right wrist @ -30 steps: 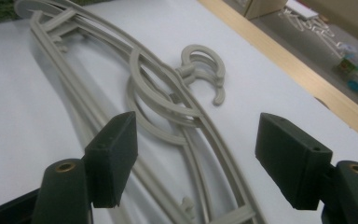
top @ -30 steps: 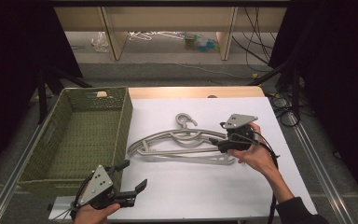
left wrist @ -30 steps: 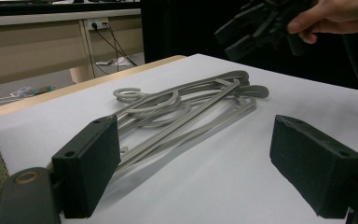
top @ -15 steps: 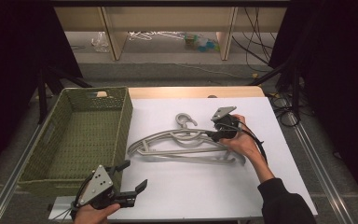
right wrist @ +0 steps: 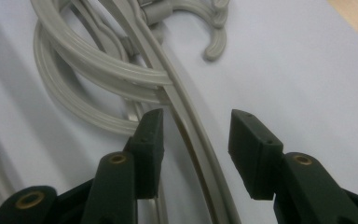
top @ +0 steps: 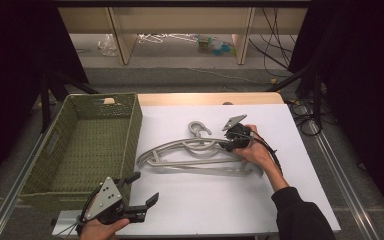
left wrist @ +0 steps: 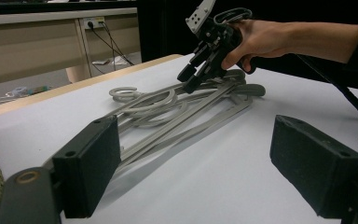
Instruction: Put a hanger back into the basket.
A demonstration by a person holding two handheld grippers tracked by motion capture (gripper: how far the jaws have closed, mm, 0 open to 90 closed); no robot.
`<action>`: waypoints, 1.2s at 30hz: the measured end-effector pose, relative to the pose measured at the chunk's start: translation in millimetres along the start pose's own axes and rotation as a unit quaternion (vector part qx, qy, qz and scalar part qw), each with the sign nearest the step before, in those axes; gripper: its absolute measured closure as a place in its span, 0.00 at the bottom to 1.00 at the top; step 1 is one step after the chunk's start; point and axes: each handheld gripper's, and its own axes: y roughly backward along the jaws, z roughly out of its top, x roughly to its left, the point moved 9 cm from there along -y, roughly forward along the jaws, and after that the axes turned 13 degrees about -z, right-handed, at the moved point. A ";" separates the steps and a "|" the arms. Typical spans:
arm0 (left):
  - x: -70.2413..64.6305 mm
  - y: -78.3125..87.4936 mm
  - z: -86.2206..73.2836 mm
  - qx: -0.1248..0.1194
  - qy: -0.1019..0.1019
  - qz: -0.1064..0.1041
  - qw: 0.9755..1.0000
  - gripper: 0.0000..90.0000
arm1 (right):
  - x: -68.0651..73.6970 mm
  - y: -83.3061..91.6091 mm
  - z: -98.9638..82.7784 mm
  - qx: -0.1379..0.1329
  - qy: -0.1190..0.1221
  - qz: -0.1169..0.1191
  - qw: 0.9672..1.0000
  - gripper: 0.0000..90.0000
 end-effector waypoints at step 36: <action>-0.6 -0.7 -0.5 0.003 -0.003 -0.006 1.000 0.18 | 3.1 6.9 1.4 0.008 0.198 0.001 0.980 0.92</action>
